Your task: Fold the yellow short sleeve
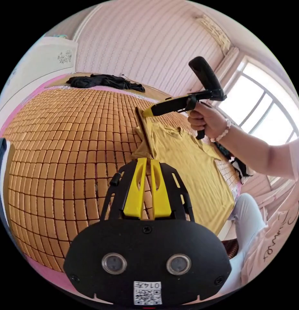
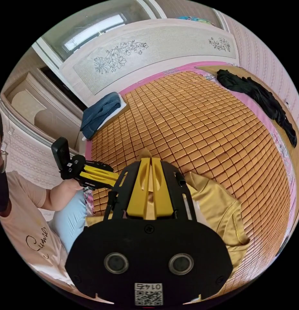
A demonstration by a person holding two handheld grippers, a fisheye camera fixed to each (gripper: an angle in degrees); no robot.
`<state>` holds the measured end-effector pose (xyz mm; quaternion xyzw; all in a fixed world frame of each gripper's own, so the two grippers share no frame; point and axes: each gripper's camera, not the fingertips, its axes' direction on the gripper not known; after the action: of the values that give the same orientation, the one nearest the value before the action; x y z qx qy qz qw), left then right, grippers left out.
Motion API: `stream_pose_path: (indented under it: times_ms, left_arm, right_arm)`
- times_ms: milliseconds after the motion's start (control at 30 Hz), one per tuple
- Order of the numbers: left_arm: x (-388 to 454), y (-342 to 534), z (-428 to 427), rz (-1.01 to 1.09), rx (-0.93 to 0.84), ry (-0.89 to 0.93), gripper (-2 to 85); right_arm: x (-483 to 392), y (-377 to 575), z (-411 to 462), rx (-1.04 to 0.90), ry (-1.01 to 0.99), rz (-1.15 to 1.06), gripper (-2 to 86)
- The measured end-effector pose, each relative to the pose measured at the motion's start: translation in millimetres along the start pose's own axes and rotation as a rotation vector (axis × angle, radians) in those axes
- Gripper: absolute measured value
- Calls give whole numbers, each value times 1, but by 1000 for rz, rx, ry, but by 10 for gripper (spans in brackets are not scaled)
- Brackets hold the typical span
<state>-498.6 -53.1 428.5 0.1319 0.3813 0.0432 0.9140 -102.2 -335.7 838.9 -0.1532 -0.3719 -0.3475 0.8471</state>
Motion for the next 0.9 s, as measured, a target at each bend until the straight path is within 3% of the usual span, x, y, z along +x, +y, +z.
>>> stream_pose_path:
  times_ms: [133,433,567,733,900]
  left_arm:
    - [-32,-1,-26,-78,13,-142,-6]
    - [-90,-4,-36,-174,-160,-57,2]
    - [-100,-7,-40,-201,-163,-43,24]
    - [-102,-11,-59,-172,-157,-141,62]
    - [-90,-21,-48,-61,-170,-63,79]
  right_arm:
    - [-8,-62,58,-121,-59,-83,0]
    - [-41,-107,150,-387,-13,-238,1]
    - [-44,-106,148,-347,170,-204,6]
    - [-40,-91,146,-376,134,-208,26]
    - [-51,-75,158,-325,38,-263,70]
